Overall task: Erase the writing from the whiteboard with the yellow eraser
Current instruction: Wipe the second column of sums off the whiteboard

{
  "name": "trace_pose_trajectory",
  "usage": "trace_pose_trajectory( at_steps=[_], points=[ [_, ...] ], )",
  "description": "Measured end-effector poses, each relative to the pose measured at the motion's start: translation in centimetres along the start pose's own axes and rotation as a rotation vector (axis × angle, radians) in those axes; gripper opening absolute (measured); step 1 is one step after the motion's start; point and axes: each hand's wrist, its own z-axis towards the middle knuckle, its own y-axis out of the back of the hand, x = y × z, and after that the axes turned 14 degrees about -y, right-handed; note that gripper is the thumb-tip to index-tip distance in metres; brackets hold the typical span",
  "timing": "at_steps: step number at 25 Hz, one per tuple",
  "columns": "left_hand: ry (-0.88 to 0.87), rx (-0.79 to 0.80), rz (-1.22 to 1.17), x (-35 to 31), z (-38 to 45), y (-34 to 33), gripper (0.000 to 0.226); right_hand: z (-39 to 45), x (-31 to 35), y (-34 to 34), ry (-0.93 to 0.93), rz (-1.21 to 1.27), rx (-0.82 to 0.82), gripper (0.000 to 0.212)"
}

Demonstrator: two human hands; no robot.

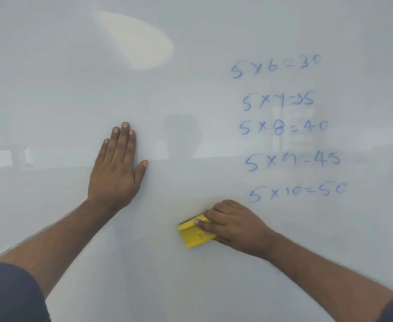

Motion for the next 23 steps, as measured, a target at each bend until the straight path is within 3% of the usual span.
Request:
trace_pose_trajectory(
  at_steps=[3,7,23],
  points=[
    [0.002,0.021,0.013,0.3,-0.4,0.6,0.071,-1.0,-3.0,2.4,-0.071,-0.015,0.007,0.036],
    [0.007,0.003,-0.013,-0.4,0.7,1.0,0.07,1.6,-6.7,6.8,-0.393,0.085,-0.243,0.049],
    [-0.045,-0.178,-0.051,-6.3,19.3,1.5,0.071,8.4,-20.2,18.8,-0.667,-0.03,-0.411,0.059]
  ],
)
